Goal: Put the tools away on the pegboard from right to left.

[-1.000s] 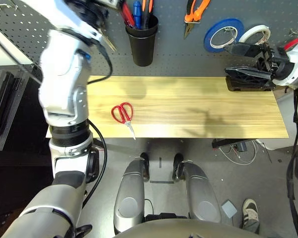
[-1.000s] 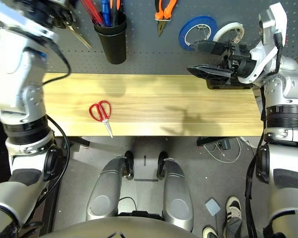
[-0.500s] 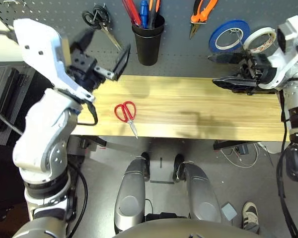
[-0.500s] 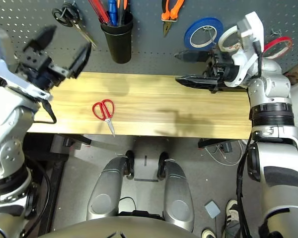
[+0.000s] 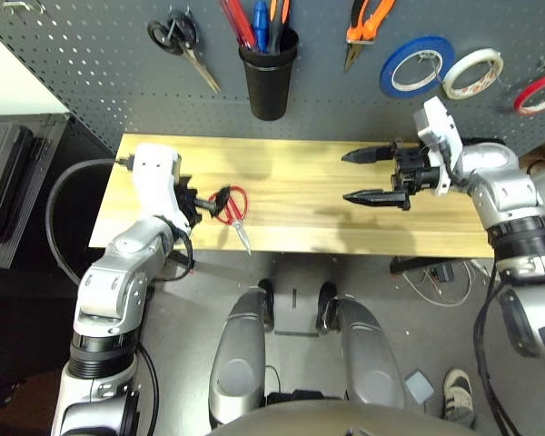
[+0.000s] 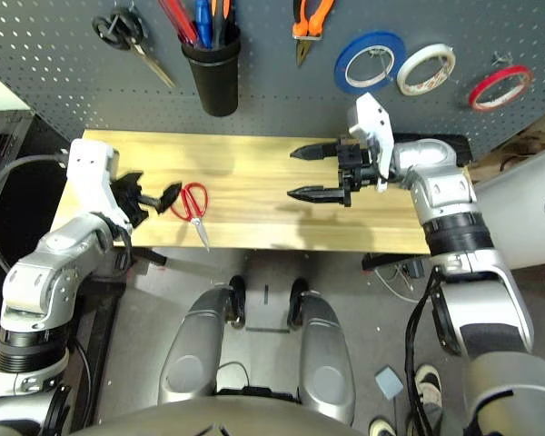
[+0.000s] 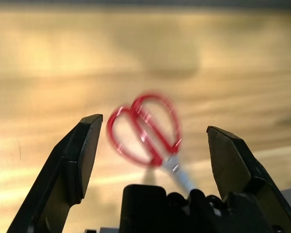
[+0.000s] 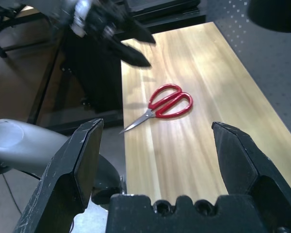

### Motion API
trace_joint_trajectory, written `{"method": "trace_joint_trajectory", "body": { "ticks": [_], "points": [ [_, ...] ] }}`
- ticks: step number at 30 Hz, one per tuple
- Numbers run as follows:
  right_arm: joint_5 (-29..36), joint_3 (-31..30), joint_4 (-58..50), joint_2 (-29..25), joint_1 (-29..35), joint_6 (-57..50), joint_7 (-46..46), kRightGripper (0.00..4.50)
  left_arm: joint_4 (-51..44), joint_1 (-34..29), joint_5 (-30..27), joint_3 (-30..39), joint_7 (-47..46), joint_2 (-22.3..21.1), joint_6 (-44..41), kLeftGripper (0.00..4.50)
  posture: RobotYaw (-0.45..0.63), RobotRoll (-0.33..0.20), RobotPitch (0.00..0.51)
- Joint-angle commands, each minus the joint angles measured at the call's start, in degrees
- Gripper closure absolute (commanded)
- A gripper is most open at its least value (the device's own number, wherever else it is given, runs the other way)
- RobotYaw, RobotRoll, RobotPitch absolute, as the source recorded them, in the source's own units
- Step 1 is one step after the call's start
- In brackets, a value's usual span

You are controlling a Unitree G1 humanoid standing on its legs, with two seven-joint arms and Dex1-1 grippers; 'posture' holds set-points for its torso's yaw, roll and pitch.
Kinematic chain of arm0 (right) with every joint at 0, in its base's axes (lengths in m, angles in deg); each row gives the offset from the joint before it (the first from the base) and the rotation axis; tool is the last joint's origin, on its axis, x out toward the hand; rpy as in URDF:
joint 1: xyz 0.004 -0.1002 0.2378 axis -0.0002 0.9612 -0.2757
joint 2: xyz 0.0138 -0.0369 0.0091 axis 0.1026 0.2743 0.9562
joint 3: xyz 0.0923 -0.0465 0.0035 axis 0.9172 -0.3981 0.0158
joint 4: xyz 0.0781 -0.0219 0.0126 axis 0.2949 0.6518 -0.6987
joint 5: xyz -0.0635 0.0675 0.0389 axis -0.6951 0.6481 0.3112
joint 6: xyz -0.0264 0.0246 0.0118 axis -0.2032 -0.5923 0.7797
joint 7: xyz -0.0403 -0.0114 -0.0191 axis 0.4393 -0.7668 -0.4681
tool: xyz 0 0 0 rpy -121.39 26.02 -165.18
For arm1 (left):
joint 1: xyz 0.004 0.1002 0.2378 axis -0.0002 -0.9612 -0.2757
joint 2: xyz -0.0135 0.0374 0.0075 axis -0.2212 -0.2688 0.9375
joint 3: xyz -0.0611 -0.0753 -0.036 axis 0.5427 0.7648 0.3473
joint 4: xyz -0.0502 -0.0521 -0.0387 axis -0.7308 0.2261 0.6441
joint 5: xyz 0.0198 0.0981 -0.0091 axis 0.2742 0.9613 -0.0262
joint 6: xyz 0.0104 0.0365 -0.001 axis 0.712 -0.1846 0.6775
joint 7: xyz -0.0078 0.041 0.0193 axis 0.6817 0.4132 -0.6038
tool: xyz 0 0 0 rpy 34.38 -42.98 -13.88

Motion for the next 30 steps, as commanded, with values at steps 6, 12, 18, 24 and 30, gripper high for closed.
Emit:
{"method": "trace_joint_trajectory", "body": {
  "ticks": [6,12,18,24,30],
  "points": [
    [-7.11,-5.88,1.51,3.62,2.79,7.09,-3.79,0.00,21.22,4.54,8.04,-2.33,-3.99,3.98,8.95,0.01,0.03,0.000,0.308],
    [-7.69,-6.61,2.78,5.80,3.43,8.27,-4.68,0.00,28.01,8.18,7.88,1.75,-7.74,8.20,11.29,0.01,0.03,0.000,0.316],
    [-7.12,-6.37,2.11,6.35,3.84,8.06,-4.00,0.00,32.28,9.80,8.86,2.79,-9.17,9.43,12.39,0.01,0.03,0.000,0.324],
    [-6.10,-6.03,0.06,6.02,4.34,6.43,-3.42,0.00,34.98,10.46,9.16,4.16,-10.59,10.33,14.20,0.02,0.03,0.000,0.325],
    [-4.96,-5.35,-1.16,6.06,3.90,5.79,-3.47,0.00,37.80,11.23,9.84,3.97,-10.40,11.03,16.44,1.68,0.02,0.000,0.300]
  ]
}}
